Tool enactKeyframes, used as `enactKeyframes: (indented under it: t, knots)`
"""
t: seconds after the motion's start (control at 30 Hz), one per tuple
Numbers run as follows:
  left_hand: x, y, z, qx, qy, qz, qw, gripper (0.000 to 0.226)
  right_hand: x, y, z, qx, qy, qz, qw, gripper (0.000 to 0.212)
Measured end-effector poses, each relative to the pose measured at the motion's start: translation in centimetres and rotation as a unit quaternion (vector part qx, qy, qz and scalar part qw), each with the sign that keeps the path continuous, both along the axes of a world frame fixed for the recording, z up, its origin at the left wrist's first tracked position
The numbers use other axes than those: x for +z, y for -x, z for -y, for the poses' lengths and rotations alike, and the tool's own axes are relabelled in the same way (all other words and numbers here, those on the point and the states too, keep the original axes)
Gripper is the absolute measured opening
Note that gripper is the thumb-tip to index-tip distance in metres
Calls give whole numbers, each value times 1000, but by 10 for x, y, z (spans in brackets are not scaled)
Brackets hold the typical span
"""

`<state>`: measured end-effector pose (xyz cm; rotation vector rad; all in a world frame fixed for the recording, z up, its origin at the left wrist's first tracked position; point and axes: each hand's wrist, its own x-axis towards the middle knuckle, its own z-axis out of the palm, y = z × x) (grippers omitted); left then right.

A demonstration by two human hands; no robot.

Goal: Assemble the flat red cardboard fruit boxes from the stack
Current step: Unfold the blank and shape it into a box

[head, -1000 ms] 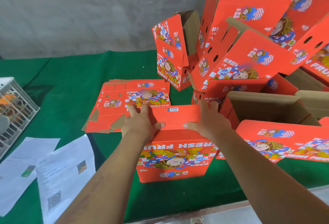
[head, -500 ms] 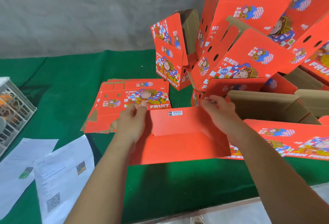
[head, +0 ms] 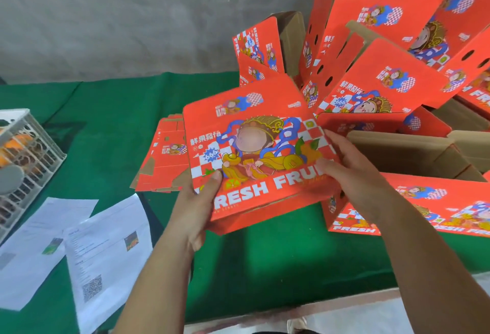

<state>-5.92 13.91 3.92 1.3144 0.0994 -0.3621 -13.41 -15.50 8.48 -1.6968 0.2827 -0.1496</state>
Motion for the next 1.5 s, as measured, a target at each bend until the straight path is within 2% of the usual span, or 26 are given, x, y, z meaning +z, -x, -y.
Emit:
enactKeyframes:
  t: [0.1,0.2,0.27,0.3,0.4,0.47,0.6,0.77,0.9,1.07,1.17,1.3,1.5]
  knots:
    - [-10,2,-3,6,-52,121,991,44,1,0,-3,-58,41,-2,997,49]
    - [-19,-1,-3,6,-167,205,964,45,-3,-1,-10,-136,21,25,990,47]
    - [-17,0,3,33,-248,239,938,45,-3,-2,-13,-137,43,44,989,50]
    - [-14,0,8,48,-260,251,931,48,-3,-2,-14,-127,66,49,988,47]
    - [-2,-1,23,46,-195,266,943,69,-2,0,-8,-121,82,55,988,32]
    - [8,-1,36,44,-165,289,942,68,3,3,1,-134,78,62,986,27]
    - [33,4,74,26,-111,326,938,58,26,14,28,-175,60,109,977,38]
    - [93,11,131,40,-109,386,915,72,53,30,66,-187,-12,161,969,47]
    - [141,-2,161,45,-108,435,893,75,70,36,93,-196,-13,200,960,48]
    - [148,-6,206,26,-110,459,881,73,89,31,146,-247,-23,266,932,60]
    - [123,-9,244,-4,-127,431,893,77,71,22,185,-267,5,229,936,58]
    - [80,4,286,-84,-165,333,925,86,18,22,215,-292,68,170,939,45]
    - [77,14,321,-98,-172,355,914,81,27,37,261,-356,45,224,906,54]
